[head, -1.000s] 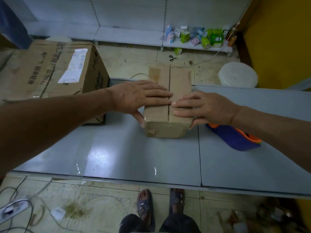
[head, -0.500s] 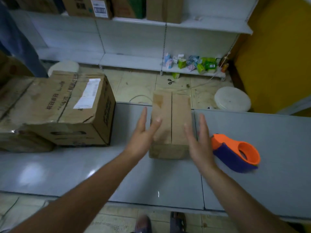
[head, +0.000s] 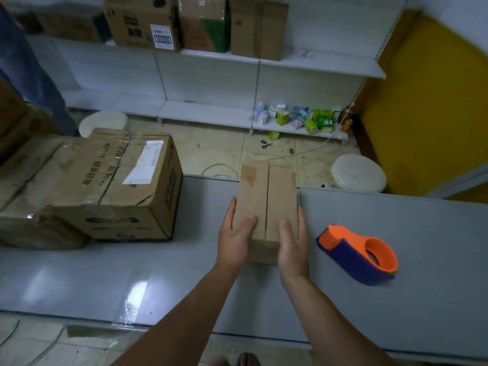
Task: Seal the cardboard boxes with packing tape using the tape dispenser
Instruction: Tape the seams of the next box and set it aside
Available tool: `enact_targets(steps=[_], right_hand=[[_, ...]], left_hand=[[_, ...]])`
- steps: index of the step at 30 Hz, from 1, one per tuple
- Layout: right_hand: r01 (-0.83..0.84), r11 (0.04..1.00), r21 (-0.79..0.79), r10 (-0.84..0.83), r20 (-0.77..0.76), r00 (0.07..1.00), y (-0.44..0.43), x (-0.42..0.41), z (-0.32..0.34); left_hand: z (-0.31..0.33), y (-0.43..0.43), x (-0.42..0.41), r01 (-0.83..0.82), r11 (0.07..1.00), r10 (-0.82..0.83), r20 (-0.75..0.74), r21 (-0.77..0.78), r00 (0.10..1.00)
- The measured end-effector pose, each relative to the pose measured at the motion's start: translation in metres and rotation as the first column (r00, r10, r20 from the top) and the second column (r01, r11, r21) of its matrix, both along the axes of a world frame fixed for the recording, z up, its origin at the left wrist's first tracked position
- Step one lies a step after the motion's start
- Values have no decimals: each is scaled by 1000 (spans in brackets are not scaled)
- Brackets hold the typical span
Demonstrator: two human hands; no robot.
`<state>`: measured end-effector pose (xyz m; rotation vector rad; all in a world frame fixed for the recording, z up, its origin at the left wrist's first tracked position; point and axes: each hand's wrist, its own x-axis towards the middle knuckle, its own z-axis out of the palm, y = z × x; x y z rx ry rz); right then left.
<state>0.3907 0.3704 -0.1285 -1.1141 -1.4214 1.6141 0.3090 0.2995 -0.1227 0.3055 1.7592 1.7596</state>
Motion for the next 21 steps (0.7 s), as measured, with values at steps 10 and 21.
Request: enact_targets(steps=[10,21], right_hand=[[-138,987,-87,139,7,990,4,12,20],[-102,985,136,133,-247,960,9,-58,135]], left_hand=[[14,-7,4,57,998,-55,40,-37,998],[153,-25,-46,-46,985,77,-189,165,979]])
